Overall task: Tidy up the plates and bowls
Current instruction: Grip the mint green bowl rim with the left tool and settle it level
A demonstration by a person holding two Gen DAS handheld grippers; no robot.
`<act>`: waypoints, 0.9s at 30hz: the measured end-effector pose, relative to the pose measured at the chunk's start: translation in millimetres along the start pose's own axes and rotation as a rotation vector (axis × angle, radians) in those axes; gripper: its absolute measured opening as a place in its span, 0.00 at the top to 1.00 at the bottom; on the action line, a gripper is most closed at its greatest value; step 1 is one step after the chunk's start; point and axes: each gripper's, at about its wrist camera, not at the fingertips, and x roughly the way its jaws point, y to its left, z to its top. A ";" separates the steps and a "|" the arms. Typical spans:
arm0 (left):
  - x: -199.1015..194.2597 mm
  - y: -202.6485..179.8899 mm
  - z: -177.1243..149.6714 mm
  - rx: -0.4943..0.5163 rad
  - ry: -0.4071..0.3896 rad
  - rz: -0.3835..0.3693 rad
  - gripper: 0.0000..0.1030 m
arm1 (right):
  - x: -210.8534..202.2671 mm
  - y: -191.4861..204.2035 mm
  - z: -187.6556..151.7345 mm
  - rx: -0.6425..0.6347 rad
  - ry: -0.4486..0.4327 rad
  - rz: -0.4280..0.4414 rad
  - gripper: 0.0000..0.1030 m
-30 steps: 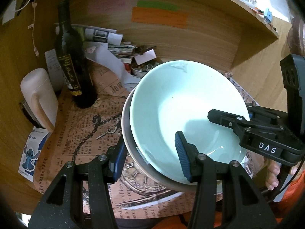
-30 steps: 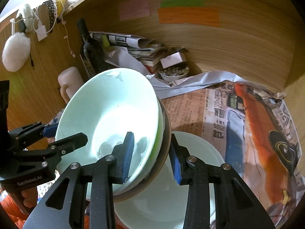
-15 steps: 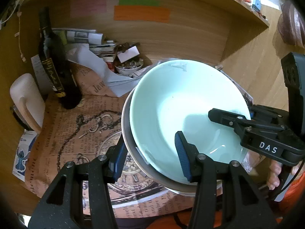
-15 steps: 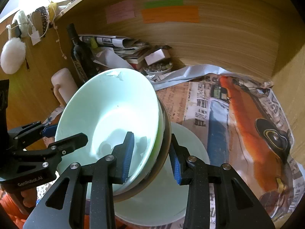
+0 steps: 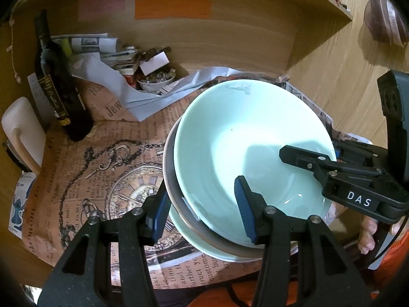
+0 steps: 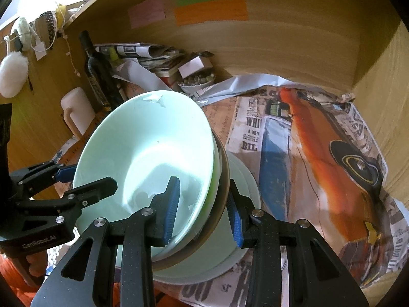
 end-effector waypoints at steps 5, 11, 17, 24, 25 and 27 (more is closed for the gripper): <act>7.4 -3.7 -0.7 0.003 0.023 -0.008 0.52 | 2.9 -6.0 -3.5 0.015 0.017 -0.004 0.68; 14.6 -5.7 -0.5 0.010 0.045 -0.013 0.52 | 7.9 -13.0 -6.6 0.037 0.041 -0.003 0.68; 23.7 -1.7 -0.8 -0.005 0.076 -0.026 0.52 | 14.9 -14.5 -7.6 0.058 0.068 0.004 0.68; 28.3 0.5 -1.0 0.001 0.077 -0.039 0.52 | 16.6 -15.6 -7.4 0.063 0.060 0.006 0.68; 28.8 1.2 -1.1 0.002 0.076 -0.043 0.52 | 17.0 -15.7 -7.3 0.066 0.057 0.007 0.68; 28.8 1.7 -1.7 0.004 0.071 -0.049 0.52 | 17.6 -17.1 -7.4 0.075 0.052 0.018 0.66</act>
